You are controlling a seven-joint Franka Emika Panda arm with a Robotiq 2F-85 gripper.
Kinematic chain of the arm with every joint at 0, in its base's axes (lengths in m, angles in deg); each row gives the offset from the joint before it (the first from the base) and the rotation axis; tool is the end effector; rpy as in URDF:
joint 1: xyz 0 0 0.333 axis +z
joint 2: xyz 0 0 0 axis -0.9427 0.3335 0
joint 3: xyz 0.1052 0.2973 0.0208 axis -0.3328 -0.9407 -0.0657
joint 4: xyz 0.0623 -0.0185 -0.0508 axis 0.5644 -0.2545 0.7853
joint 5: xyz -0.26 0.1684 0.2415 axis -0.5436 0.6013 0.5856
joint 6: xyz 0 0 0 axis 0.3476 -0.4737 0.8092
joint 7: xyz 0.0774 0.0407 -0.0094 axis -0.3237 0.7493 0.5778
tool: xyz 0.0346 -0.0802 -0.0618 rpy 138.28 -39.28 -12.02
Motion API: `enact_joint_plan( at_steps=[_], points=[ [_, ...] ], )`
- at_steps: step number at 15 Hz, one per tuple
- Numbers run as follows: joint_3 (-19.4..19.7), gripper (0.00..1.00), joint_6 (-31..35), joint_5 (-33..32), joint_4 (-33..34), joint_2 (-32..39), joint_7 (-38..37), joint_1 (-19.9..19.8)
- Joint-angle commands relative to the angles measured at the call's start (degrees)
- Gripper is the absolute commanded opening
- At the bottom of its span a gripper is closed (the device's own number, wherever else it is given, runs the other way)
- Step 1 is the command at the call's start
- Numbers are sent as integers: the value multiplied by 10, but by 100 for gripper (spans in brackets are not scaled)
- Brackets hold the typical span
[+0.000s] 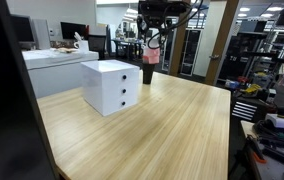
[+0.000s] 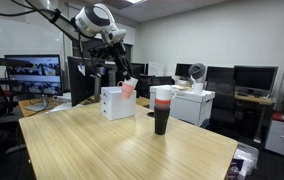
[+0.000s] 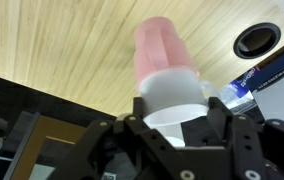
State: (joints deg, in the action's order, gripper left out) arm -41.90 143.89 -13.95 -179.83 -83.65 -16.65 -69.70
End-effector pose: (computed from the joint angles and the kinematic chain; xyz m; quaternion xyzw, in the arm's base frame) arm 0.5746 -0.1072 0.4577 0.8096 -0.5306 0.2052 0.1446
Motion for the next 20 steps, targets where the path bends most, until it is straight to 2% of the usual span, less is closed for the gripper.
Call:
enact_joint_plan(
  at_steps=[1, 5, 10, 20],
  points=[
    [-18, 41, 41, -28, -97, -58, -31, -19],
    [-26, 41, 81, -58, -156, -69, -72, -35],
    [-28, 41, 121, -126, -195, -58, -152, -53],
    [-24, 41, 158, -329, -213, -5, -371, -59]
  ],
)
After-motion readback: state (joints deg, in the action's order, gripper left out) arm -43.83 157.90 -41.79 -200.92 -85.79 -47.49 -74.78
